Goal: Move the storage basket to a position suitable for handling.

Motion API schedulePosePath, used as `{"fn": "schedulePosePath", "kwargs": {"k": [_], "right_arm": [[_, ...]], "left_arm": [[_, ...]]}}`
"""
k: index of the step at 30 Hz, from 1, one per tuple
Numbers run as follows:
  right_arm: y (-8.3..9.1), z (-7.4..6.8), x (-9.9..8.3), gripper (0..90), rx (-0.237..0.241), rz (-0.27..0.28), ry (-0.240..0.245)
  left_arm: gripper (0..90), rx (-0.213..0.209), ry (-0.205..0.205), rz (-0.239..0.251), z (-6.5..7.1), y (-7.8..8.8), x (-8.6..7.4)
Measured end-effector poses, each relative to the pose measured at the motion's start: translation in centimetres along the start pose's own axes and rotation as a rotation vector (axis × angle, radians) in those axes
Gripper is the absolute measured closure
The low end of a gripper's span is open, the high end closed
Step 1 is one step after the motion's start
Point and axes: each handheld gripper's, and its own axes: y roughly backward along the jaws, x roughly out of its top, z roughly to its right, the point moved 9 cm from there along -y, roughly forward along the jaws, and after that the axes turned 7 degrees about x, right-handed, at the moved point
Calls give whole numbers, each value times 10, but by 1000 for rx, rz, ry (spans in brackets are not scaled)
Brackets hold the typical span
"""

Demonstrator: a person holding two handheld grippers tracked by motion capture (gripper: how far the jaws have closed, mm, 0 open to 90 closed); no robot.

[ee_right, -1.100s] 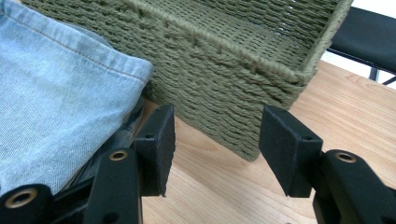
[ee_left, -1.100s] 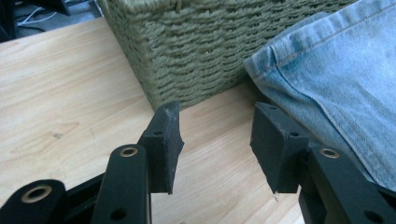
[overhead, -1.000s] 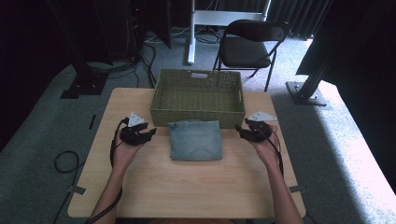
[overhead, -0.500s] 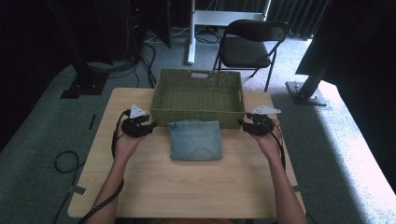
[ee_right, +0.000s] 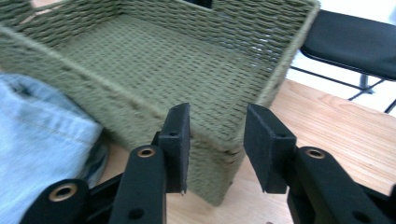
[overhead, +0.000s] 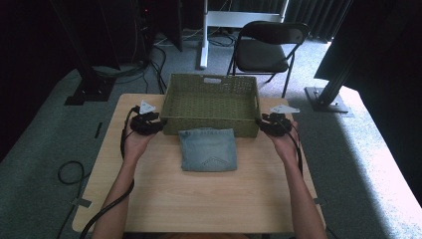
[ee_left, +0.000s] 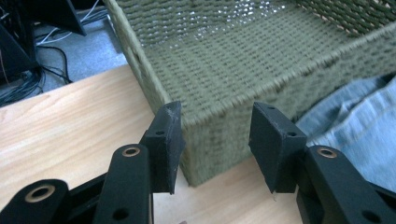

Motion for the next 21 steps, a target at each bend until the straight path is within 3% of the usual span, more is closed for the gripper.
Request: {"fn": "schedulePosePath", "kwargs": {"k": [4, 9, 11, 16, 21], "right_arm": [[-5, 3, 5, 643, -9, 9, -26], [-14, 6, 7, 694, -16, 6, -39], [-18, 10, 9, 726, -30, 3, -52], [-22, 14, 12, 757, -52, 7, -77], [-22, 19, 12, 758, -69, 14, -96]], "left_arm": [[563, 9, 9, -5, -3, -7, 6], [643, 22, 49, -15, -9, -15, 8], [699, 44, 52, -24, -12, -18, 8], [731, 79, 94, -38, -20, -25, 6], [721, 65, 110, -48, -21, -29, 5]]}}
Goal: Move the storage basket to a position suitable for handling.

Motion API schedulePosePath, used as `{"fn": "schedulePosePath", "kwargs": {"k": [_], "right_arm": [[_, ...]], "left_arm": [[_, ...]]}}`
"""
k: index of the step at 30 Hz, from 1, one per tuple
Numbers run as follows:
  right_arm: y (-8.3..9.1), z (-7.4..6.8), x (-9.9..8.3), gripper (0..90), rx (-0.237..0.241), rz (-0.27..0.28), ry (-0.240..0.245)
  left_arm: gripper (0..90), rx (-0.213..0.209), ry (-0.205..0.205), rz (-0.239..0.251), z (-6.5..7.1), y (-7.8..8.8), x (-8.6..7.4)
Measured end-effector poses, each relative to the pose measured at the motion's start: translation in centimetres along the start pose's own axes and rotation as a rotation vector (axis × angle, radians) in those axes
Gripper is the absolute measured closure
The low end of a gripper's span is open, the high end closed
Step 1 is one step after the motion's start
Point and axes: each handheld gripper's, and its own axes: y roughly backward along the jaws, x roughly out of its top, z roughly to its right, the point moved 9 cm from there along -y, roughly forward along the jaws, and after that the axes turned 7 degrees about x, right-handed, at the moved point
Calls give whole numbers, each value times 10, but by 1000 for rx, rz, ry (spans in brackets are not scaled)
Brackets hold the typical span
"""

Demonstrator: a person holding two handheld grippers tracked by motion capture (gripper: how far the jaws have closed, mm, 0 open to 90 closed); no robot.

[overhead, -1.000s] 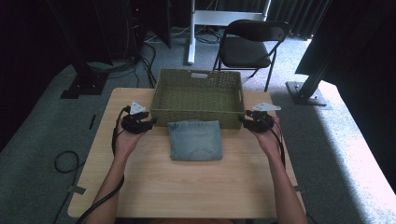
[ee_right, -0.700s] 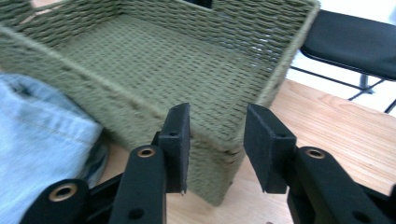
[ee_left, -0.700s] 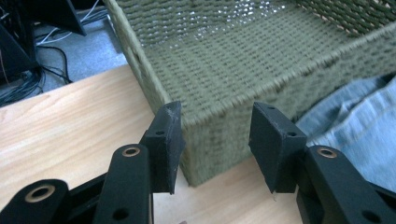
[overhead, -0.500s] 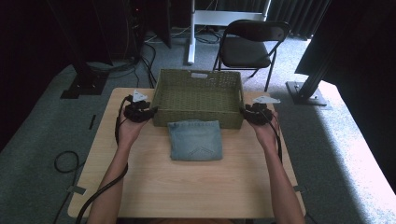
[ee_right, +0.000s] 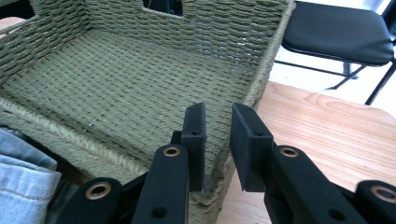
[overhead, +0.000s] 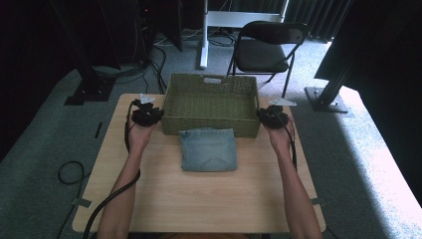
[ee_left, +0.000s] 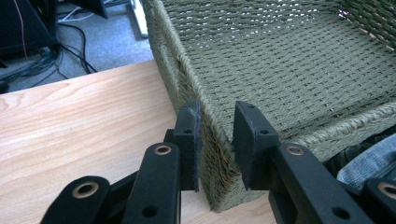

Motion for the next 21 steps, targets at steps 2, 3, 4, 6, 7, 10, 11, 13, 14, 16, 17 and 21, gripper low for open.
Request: {"fn": "schedulePosePath", "kwargs": {"k": [2, 3, 4, 6, 7, 10, 11, 13, 14, 16, 17, 21], "right_arm": [[0, 3, -2, 752, -11, -12, -16], [-1, 5, -4, 752, -14, -22, -23], [-3, 6, -6, 743, -15, -32, -30], [-5, 6, -8, 741, 1, -38, -44], [-6, 6, -9, 740, 2, -43, -43], [-9, 6, -10, 729, 4, -50, -50], [-8, 6, -10, 721, 13, -55, -55], [-9, 7, -11, 708, 30, -71, -71], [-10, 7, -11, 707, 29, -80, -70], [-11, 7, -11, 706, 19, -90, -62], [-12, 7, -11, 706, -1, -107, -58], [-12, 6, -11, 716, 2, -109, -70]], "left_arm": [[721, -1, 1, -8, 1, -2, 0], [721, 0, 4, -14, 1, -3, 1], [721, 0, 6, -21, 1, -4, 1], [722, -2, 11, -31, 2, -7, 1], [725, -3, 15, -37, 2, -8, 1], [725, 1, 27, -46, 2, -10, 1], [725, -1, 30, -52, 2, -11, 1], [725, -7, 39, -62, 2, -12, 1], [725, -3, 40, -65, 2, -12, 1], [725, 1, 52, -72, 2, -13, 1], [731, 2, 55, -75, 2, -13, 1], [754, 9, 53, -84, 3, -12, 1]]}}
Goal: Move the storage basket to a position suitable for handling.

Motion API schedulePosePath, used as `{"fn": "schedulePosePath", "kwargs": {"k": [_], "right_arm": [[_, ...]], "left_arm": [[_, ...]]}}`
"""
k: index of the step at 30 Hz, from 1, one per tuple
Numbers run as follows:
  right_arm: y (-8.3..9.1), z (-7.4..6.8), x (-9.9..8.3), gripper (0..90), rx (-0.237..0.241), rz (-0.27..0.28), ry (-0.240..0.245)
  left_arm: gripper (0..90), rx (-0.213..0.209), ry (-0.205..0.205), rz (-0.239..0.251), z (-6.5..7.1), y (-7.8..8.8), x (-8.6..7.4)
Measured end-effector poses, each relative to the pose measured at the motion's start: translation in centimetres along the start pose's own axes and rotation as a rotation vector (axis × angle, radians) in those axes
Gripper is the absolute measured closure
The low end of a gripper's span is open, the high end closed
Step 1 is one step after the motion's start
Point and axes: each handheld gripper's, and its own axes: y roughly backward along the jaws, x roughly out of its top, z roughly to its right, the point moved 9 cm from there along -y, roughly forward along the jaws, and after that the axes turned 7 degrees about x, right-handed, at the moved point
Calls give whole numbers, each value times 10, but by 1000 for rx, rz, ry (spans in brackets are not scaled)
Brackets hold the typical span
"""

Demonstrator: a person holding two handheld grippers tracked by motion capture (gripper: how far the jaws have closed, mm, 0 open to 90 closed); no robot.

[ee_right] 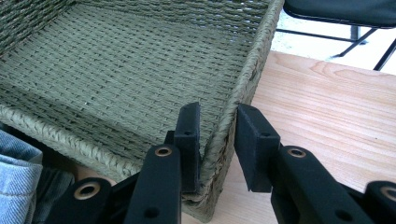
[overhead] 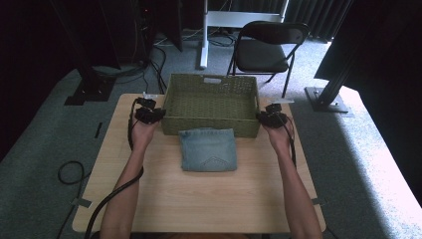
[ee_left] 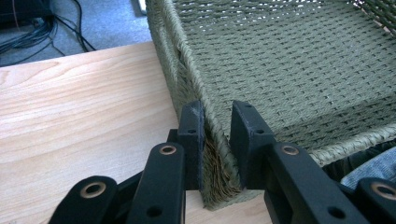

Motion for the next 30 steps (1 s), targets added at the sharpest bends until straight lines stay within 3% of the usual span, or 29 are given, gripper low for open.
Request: {"fn": "schedulePosePath", "kwargs": {"k": [17, 30], "right_arm": [[9, -7, -9, 725, 18, 20, -7], [23, -17, -20, 715, 24, 5, 24]], "left_arm": [[758, 26, -10, 7, 5, 18, -14], [760, 40, -12, 25, 10, 34, -28]]}}
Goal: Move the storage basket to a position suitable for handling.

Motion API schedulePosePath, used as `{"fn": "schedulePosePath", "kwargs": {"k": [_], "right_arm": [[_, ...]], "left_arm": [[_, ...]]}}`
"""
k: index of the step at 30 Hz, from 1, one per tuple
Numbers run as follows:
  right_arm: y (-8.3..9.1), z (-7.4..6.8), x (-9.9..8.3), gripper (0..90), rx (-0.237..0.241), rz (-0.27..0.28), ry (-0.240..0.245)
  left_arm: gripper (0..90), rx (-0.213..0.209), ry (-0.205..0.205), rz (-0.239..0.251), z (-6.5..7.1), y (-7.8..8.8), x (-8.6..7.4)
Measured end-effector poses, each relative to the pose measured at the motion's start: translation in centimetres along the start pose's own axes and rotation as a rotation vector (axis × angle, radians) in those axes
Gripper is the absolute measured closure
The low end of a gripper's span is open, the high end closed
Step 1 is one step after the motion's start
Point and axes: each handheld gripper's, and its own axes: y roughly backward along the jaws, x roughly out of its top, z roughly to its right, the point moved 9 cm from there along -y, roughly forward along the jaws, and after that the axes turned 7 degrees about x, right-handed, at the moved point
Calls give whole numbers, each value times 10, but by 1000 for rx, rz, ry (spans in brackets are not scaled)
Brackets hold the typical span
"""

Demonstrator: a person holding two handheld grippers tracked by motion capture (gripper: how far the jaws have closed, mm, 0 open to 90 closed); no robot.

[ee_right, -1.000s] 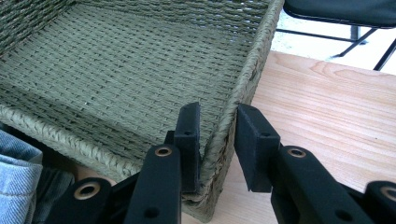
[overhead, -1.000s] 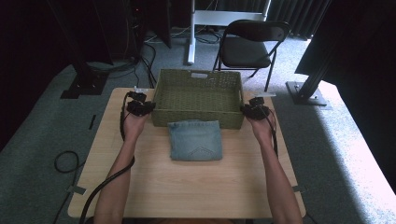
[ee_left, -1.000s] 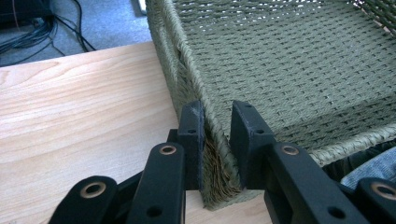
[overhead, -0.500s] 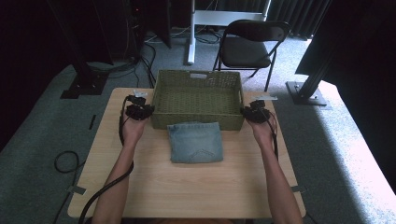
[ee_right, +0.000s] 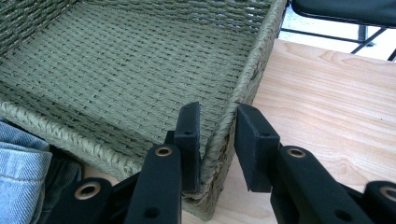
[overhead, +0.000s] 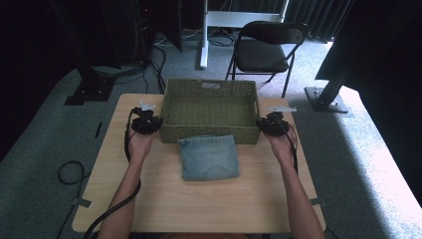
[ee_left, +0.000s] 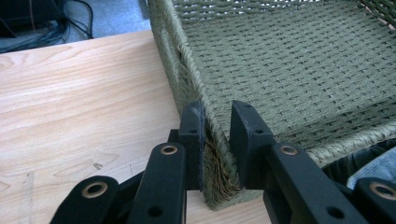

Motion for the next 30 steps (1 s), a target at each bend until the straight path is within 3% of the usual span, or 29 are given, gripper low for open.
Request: {"fn": "schedulePosePath", "kwargs": {"k": [14, 30], "right_arm": [[8, -6, -7, 726, -24, 2, -8], [17, -12, -14, 726, -12, -11, -17]], "left_arm": [[782, 6, 13, 11, 4, 13, -8], [781, -2, 20, -3, 6, 24, -16]]}}
